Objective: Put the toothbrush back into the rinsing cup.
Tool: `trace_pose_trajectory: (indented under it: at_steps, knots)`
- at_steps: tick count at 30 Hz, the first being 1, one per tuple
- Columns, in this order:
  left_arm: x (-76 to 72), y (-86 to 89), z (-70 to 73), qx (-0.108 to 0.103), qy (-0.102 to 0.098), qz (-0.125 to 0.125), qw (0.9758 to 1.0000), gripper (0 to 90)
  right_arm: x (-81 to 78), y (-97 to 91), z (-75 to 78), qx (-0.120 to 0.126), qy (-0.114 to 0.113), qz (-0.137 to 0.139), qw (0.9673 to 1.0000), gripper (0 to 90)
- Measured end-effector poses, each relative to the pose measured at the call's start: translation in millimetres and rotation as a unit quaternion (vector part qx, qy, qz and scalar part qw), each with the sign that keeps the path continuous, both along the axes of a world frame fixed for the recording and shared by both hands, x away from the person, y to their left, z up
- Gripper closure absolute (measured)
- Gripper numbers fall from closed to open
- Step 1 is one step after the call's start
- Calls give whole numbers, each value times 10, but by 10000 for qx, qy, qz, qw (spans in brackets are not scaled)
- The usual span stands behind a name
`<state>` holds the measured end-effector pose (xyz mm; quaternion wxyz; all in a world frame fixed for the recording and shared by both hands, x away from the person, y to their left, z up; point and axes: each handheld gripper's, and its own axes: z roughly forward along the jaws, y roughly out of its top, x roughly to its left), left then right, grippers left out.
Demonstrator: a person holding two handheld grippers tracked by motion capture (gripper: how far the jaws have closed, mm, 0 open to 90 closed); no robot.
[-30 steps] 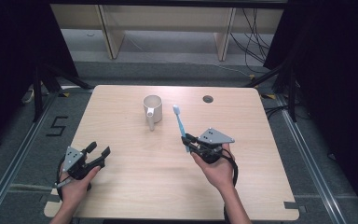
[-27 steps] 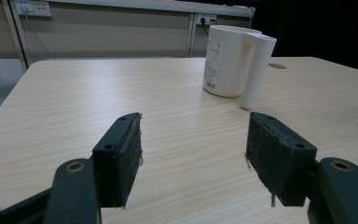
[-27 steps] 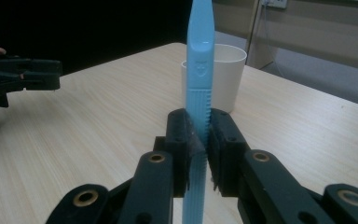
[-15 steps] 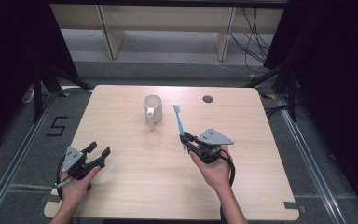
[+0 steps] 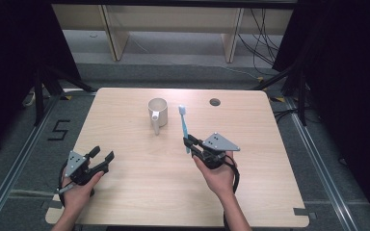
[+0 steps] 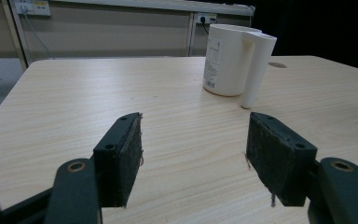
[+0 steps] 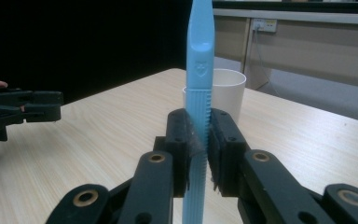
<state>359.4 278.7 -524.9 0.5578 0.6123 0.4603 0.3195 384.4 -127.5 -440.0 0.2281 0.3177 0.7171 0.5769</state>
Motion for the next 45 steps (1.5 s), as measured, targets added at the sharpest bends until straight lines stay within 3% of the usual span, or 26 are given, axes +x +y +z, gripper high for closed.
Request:
trace_pose_trajectory:
  at_steps: [3, 6, 8, 13, 18, 20, 24, 30, 33, 37, 38, 41, 42, 43, 44, 45]
  knots:
    - [-5, -1, 2, 19, 18, 6, 10000, 355, 4, -1, -5, -36, -98, -35, 9999, 794]
    - [0, 1, -2, -17, -15, -7, 10000, 356, -9, 20, -20, 110, -30, -25, 9999, 794]
    - [11, 0, -8, -55, -68, -33, 10000, 356, -9, 21, -24, 76, -64, -36, 9999, 794]
    - [1, 2, 0, -7, 2, -13, 10000, 357, 3, 20, -32, 98, -237, -42, 9997, 794]
    - [8, 1, -4, -44, -32, -39, 10000, 360, -11, 31, -40, 185, -174, -75, 9996, 795]
    - [6, 8, 1, -39, 41, -17, 10000, 362, -14, 32, -40, 174, -165, -73, 9997, 795]
    - [11, 13, 0, -68, 56, -26, 10000, 363, -6, 28, -39, 117, -276, -109, 9995, 794]
    - [9, 15, 2, -85, 62, -27, 9999, 366, -6, 55, -49, 216, -247, -44, 9995, 794]
    - [0, 0, 44, -190, -46, -56, 9998, 370, -6, 62, -53, 208, -242, -23, 9995, 794]
    - [-46, -87, 219, -221, -162, -288, 9992, 375, -5, 78, -59, 122, -315, -61, 9994, 794]
    - [-41, -121, 241, -270, -233, -365, 9987, 375, -15, 96, -64, 197, -214, -49, 9996, 794]
    - [-58, -188, 306, -244, -180, -502, 9983, 376, -4, 124, -76, 261, -282, 17, 9993, 794]
    - [-49, -252, 344, -314, -235, -633, 9972, 376, -7, 128, -75, 223, -288, -6, 9993, 794]
    - [-57, -280, 374, -232, -185, -658, 9974, 376, -7, 127, -73, 149, -346, -58, 9993, 794]
    - [-44, -315, 391, -260, -240, -731, 9967, 376, -19, 140, -73, 160, -208, -17, 9997, 794]
    - [-44, -315, 391, -260, -240, -731, 9967, 375, -5, 153, -80, 190, -292, 25, 9994, 794]
